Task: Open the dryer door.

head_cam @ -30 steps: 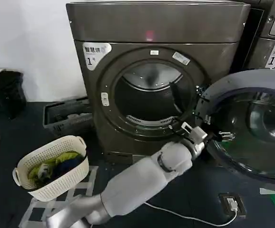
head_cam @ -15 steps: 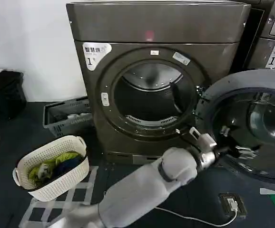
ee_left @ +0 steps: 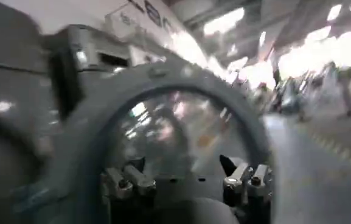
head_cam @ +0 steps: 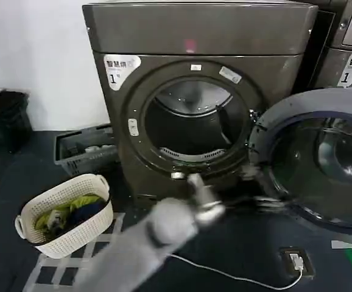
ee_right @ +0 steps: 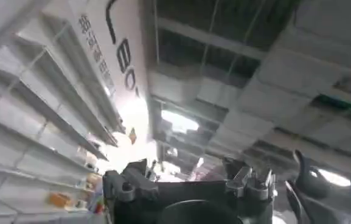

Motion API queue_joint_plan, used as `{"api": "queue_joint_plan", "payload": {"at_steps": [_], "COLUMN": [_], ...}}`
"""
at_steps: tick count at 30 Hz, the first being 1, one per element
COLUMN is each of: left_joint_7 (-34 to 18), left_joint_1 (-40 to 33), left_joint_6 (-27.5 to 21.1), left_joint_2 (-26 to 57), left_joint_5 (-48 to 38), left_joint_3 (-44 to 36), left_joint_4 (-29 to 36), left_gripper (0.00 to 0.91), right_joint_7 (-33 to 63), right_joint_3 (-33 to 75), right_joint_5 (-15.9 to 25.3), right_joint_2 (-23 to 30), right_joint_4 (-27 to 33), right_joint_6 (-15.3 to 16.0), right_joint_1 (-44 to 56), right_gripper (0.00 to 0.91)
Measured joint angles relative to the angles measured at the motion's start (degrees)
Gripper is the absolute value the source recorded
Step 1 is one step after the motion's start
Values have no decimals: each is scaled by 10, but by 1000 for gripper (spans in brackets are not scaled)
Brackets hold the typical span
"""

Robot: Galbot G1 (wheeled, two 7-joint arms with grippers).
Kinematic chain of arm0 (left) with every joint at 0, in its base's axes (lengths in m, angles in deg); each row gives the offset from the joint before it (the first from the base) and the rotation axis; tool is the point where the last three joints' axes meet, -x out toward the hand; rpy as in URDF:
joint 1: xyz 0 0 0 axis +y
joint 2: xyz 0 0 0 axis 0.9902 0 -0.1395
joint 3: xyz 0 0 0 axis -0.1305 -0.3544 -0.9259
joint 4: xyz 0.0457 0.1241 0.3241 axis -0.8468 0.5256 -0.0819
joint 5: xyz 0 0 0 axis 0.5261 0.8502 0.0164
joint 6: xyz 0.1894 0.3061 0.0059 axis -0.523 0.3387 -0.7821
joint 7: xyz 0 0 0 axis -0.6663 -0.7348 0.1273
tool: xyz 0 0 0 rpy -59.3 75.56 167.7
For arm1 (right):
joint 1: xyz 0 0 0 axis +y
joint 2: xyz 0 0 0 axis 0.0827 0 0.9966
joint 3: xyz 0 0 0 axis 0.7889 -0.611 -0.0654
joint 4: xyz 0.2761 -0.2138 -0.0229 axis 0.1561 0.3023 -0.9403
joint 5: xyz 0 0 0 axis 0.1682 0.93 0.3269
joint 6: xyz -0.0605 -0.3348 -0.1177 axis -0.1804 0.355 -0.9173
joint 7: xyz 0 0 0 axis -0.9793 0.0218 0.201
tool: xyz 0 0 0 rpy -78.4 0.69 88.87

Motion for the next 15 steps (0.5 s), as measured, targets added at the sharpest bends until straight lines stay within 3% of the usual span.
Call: {"api": "queue_joint_plan", "payload": {"at_steps": [6, 9, 15], "left_joint_7": [8, 16, 19], "left_joint_1": [77, 111, 167], "left_joint_6": [12, 34, 78], "left_joint_2": [107, 151, 236], "left_joint_5": [96, 148, 253], "left_joint_3": [101, 157, 237], "left_joint_4": [8, -4, -38], "left_gripper": [907, 907, 907], "right_joint_7": [15, 7, 1], "right_joint_3": [4, -2, -16], "right_joint_5": [-51, -76, -81], "right_joint_2": [-30, -42, -65], "right_joint_4": [22, 40, 75], "right_joint_6": [47, 49, 42], "right_joint_1": [4, 7, -2], "right_gripper": [907, 907, 907]}}
